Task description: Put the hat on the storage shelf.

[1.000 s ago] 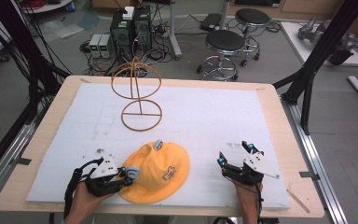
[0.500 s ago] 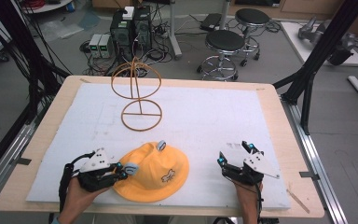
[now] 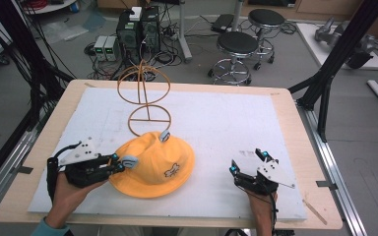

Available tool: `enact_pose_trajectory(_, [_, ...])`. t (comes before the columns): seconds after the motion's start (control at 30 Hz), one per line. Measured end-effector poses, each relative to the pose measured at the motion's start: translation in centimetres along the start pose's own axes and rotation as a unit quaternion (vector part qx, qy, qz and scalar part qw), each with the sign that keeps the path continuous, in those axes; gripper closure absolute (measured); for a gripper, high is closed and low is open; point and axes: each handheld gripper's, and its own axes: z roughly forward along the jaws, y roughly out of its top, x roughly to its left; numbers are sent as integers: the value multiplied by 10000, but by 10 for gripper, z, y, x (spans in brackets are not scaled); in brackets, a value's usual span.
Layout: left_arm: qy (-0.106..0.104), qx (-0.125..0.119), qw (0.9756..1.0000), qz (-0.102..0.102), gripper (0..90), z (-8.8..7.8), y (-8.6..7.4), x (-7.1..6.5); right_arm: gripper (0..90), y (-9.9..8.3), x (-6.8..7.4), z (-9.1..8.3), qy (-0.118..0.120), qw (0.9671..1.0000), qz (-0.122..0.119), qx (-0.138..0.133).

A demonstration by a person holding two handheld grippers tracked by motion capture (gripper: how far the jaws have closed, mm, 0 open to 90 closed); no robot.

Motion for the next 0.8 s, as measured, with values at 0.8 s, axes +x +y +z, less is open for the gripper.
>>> enact_pose_trajectory(0.8, [34,-485,9986,222,823,-11,95,21,83,0,0,0,7,10000,35,1])
